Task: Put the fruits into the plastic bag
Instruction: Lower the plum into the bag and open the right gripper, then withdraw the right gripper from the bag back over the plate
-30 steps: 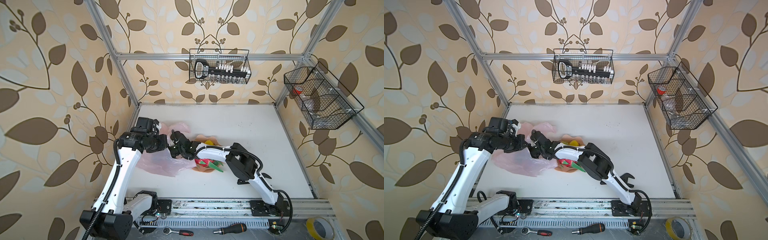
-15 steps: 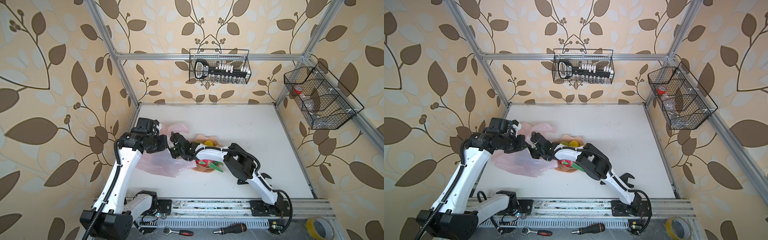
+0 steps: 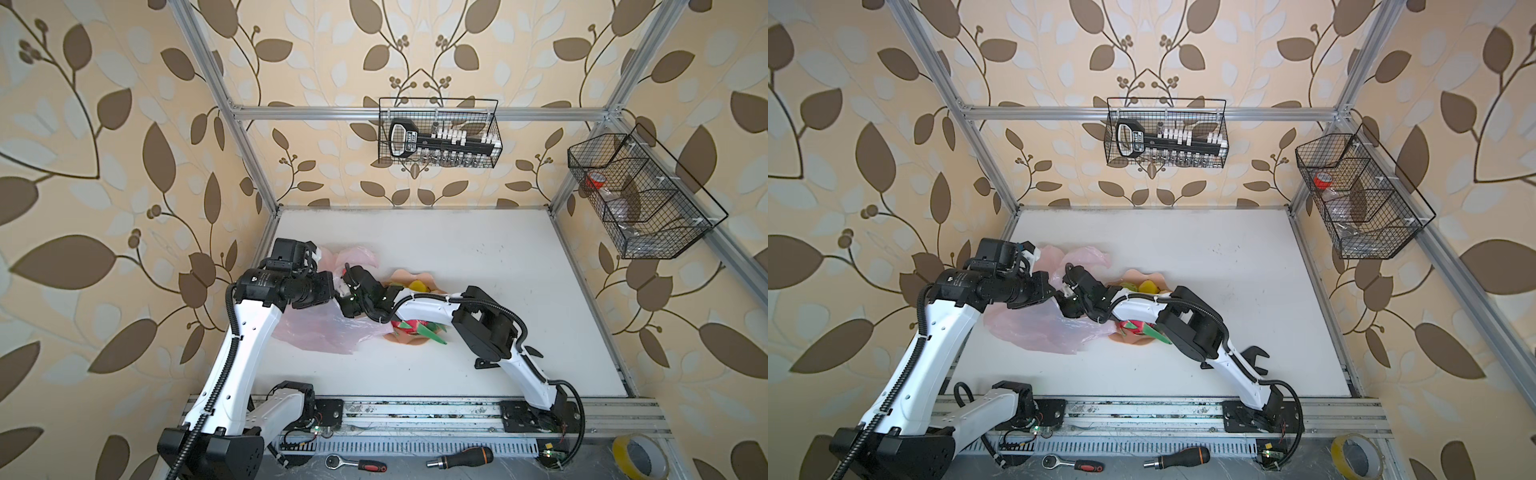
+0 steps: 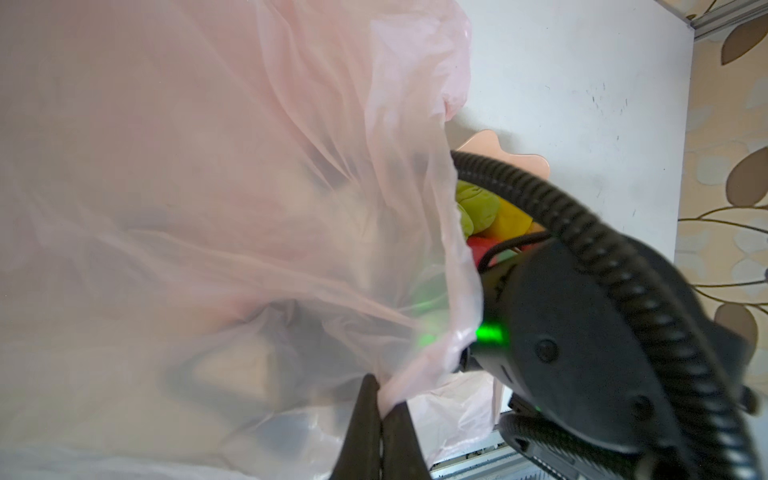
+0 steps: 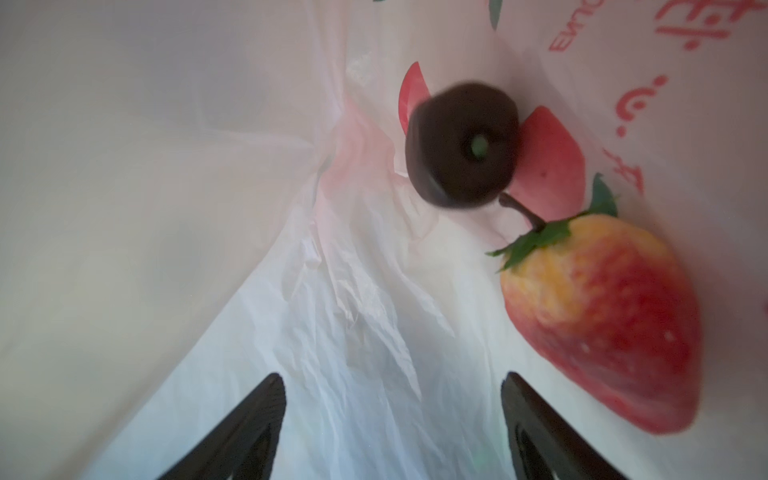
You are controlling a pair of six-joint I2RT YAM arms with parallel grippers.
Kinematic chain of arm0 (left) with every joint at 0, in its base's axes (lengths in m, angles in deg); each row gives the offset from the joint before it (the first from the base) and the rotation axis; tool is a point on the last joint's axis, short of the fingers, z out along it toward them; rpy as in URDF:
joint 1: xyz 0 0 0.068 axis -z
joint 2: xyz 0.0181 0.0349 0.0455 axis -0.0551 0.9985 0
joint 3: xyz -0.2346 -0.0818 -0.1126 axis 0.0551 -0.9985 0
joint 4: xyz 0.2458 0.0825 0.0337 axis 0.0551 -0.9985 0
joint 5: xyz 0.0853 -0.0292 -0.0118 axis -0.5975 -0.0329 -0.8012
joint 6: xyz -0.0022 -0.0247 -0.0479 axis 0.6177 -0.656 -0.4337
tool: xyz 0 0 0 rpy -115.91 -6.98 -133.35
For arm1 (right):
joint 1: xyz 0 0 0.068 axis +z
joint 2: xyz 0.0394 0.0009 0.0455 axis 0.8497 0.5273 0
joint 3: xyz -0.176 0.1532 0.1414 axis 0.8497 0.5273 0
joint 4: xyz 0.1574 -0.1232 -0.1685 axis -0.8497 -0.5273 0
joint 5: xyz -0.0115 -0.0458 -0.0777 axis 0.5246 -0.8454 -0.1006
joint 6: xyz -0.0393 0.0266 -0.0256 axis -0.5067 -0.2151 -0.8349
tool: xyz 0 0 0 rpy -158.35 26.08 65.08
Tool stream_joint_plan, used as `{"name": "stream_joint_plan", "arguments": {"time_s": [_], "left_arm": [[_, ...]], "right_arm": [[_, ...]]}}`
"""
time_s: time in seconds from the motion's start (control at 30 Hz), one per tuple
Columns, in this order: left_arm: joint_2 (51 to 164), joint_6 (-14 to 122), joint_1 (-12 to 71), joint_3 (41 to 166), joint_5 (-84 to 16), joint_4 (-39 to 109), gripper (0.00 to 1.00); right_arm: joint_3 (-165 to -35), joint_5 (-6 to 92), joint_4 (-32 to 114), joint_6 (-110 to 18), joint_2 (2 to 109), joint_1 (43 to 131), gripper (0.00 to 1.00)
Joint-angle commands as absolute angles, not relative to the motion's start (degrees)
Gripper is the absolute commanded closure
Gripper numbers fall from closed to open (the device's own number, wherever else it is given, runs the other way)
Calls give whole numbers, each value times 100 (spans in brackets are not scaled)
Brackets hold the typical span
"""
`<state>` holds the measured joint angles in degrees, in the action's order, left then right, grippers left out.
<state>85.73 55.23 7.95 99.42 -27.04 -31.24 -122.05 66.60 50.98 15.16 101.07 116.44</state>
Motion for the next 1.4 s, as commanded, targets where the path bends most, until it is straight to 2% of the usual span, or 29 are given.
{"name": "stream_joint_plan", "arguments": {"time_s": [0.0, 0.37, 0.83, 1.03, 1.37], "left_arm": [[8457, 5394, 764, 9900, -2931, -3195, 100], [8404, 5243, 764, 9861, -3090, -3222, 100], [8316, 5319, 765, 9729, -3055, -3191, 100], [8319, 5412, 766, 9733, -2882, -3138, 100], [8289, 5496, 764, 9772, -2729, -3085, 100]], "right_arm": [[-11961, 6741, 5372, 1531, 9632, 11622, 18], [-11036, 6626, 5156, 1163, 8692, 11419, 17], [-10545, 6323, 3739, 6, 7796, 11251, 15], [-10466, 5947, 3665, -352, 7446, 11090, 14], [-10589, 5071, 2297, -1419, 6888, 10874, 13]]}}
